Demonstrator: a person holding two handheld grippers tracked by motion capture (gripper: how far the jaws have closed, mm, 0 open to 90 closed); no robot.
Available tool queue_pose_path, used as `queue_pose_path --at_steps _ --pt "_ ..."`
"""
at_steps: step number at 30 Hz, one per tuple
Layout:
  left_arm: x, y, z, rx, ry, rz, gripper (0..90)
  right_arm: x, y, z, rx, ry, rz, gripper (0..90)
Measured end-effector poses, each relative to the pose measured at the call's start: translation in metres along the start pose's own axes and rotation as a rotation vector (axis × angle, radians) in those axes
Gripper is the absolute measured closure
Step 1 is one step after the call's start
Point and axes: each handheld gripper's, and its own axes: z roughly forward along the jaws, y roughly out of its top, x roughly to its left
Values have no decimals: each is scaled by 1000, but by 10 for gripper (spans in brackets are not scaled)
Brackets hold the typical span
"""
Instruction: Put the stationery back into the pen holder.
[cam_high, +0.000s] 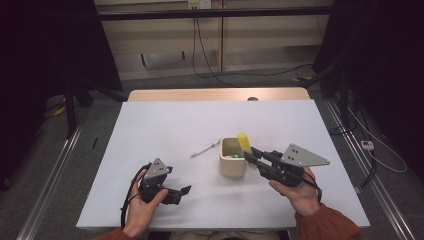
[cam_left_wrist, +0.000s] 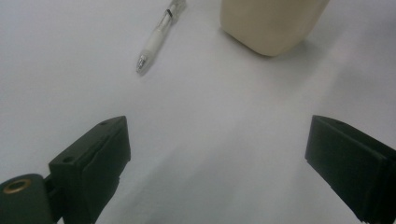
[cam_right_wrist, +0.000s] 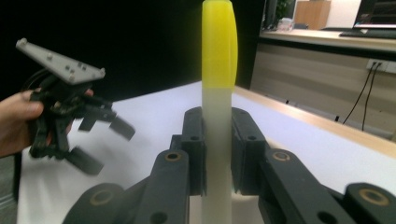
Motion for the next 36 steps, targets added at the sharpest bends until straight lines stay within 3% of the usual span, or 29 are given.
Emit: queue_pose_path --at_steps 12,21,36 --pt "2 0 -1 0 5 8 67 -19 22 26 -65 -66 36 783" --pt "2 0 -1 -8 0 2 67 -28 17 45 -44 -104 44 783" --pt "2 0 0 3 -5 2 67 -32 -4 59 -2 -87 52 781"
